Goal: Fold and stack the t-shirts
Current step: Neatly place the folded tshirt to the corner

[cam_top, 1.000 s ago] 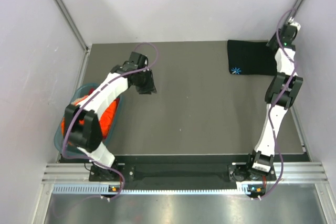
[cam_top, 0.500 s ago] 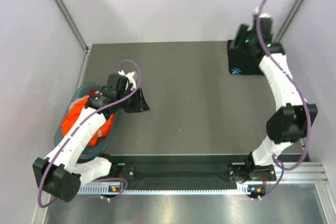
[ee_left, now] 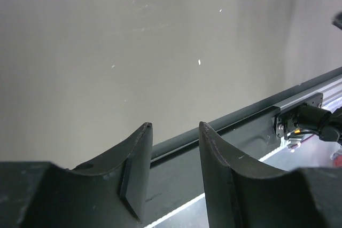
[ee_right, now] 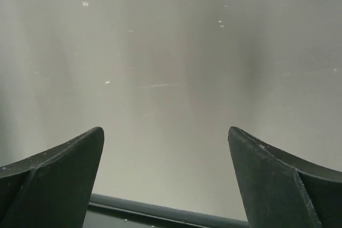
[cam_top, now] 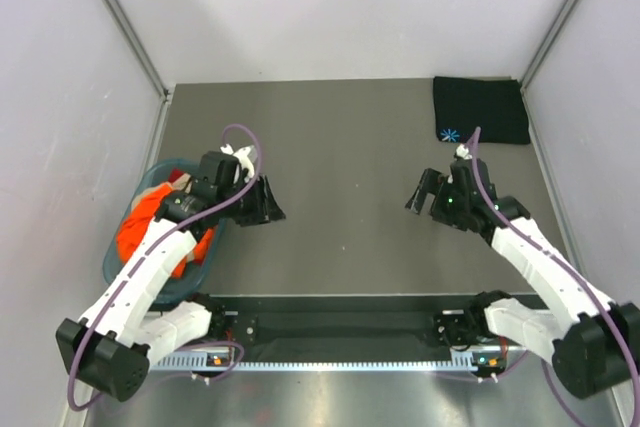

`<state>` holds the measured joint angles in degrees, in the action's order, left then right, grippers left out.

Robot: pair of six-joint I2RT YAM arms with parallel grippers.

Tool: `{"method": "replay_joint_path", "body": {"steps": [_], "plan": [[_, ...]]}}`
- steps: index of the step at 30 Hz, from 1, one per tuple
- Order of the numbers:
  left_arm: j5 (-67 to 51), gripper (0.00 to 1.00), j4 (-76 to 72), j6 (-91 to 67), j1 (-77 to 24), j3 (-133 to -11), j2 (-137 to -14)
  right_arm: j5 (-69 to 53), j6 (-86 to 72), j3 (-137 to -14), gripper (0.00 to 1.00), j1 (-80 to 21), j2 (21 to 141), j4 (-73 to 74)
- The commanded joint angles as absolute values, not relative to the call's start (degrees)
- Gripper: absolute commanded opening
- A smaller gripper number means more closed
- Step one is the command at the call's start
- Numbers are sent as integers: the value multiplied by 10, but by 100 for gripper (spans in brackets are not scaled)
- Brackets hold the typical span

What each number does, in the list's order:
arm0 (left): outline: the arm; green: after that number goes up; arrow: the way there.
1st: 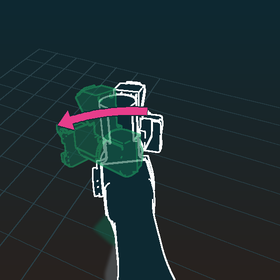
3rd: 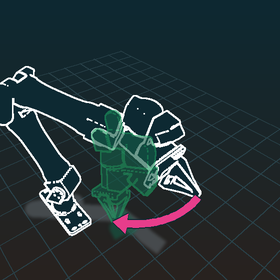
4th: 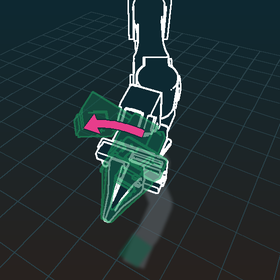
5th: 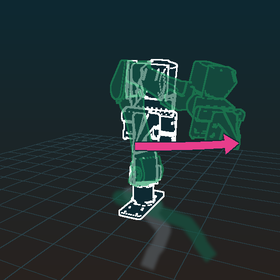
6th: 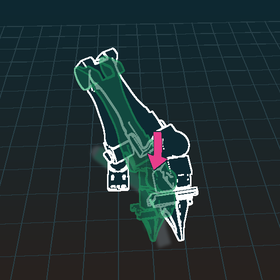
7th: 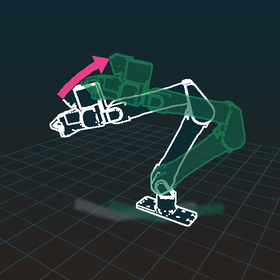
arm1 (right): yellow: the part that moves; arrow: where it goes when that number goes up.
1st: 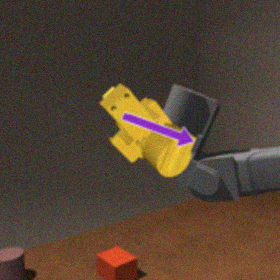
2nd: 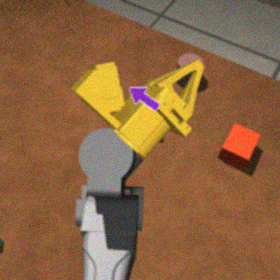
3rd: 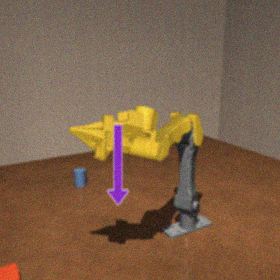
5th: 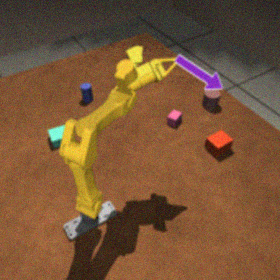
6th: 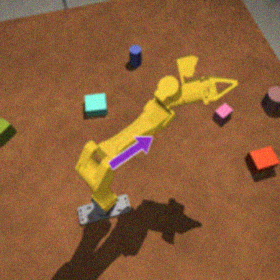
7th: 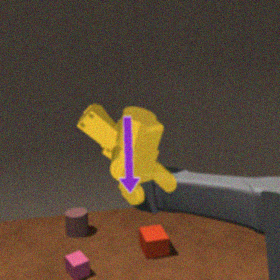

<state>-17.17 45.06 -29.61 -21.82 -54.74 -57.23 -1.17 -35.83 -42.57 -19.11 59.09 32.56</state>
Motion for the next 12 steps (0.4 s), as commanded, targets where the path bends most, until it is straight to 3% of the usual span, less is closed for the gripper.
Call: {"method": "replay_joint_path", "body": {"steps": [1,12], "plan": [[-177,46,428,-313,-220,-535,-572,-28,-377,-400,100,-201,533,289],[-152,49,320,-512,-221,-382,-472,-168,-346,-287,100,-201,480,277]]}}
